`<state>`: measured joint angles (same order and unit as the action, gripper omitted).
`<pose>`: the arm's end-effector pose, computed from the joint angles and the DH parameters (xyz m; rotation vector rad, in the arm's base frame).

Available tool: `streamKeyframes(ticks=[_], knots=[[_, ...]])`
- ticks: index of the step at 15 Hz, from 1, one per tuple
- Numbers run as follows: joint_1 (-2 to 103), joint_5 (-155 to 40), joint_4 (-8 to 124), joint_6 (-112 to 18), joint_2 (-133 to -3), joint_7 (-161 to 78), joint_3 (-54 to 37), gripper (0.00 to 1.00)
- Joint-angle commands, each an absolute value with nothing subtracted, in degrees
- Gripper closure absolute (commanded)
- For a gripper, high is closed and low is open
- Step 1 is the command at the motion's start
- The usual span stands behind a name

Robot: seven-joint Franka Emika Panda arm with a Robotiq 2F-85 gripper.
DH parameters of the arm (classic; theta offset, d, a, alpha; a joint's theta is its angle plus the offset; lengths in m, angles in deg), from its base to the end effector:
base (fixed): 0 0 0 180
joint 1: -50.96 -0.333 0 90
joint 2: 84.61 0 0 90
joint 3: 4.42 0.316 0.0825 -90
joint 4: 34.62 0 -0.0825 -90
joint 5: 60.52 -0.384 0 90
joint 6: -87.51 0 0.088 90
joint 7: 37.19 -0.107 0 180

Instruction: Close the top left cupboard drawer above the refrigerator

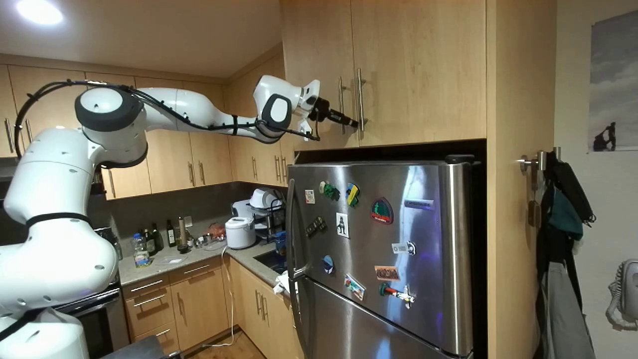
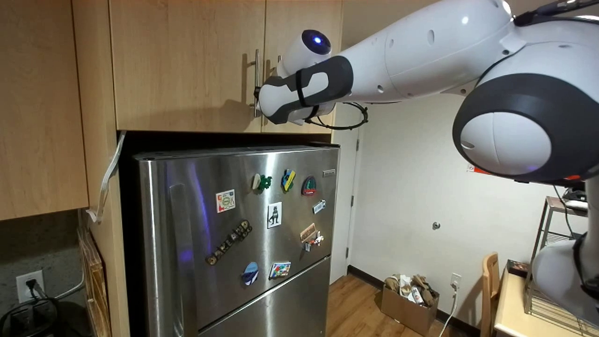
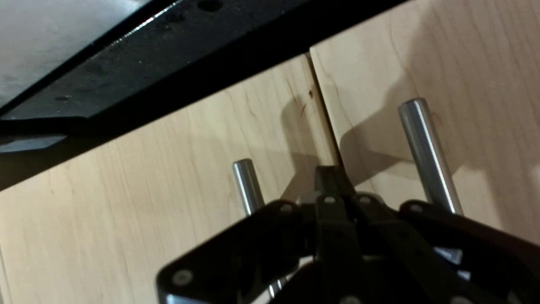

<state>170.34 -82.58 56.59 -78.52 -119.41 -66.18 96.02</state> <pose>0.6714 -0.0072 0.6478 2.3578 -0.8697 1.7362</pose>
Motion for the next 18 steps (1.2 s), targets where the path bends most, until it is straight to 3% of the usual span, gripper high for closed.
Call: streamKeyframes(ticks=[1, 18], knots=[[165.7, -82.1, 60.5, -79.9, -117.9, -64.0, 91.9, 1.0], [142.0, -69.8, 76.0, -78.4, -111.0, -54.8, 74.8, 1.0]])
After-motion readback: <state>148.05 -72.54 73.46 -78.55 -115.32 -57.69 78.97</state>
